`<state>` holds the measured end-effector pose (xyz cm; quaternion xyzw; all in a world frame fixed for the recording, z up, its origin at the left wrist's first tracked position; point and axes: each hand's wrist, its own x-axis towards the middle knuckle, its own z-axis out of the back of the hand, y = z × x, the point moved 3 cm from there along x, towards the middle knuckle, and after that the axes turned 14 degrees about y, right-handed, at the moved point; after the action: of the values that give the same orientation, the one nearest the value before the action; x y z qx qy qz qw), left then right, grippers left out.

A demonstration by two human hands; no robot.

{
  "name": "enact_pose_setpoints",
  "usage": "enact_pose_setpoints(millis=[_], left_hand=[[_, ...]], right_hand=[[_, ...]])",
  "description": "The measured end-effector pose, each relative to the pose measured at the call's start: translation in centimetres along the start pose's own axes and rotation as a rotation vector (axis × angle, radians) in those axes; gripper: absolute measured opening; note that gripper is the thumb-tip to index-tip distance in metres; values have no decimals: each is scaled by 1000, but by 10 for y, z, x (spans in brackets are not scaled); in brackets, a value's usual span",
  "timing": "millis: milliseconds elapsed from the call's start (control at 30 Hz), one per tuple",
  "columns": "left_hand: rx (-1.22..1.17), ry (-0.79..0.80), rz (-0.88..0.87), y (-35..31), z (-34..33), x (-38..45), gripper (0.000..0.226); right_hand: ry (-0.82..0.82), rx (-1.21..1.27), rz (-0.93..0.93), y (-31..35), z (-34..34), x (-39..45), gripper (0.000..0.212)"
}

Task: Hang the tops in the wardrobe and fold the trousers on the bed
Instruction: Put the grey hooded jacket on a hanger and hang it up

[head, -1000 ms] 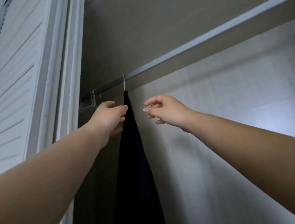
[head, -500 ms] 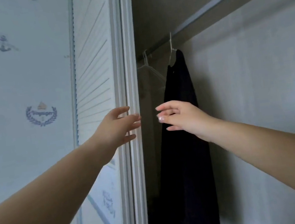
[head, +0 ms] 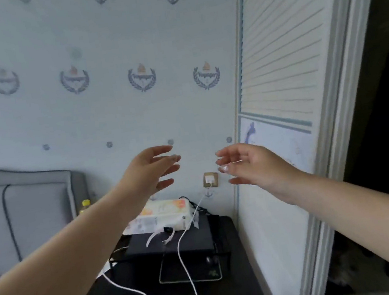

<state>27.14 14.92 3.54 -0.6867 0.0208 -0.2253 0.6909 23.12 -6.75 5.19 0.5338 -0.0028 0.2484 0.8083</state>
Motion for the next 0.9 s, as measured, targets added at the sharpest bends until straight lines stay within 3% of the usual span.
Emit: enact_pose_setpoints(millis=[533, 700, 900], left_hand=[[-17, -641, 295, 79, 330, -340, 18], [-24, -863, 399, 100, 387, -463, 16], [-102, -1138, 488, 132, 409, -597, 20]], right_hand=[[602, 237, 71, 30, -448, 124, 23], [809, 290, 26, 33, -572, 134, 20], [1079, 319, -51, 26, -709, 130, 19]])
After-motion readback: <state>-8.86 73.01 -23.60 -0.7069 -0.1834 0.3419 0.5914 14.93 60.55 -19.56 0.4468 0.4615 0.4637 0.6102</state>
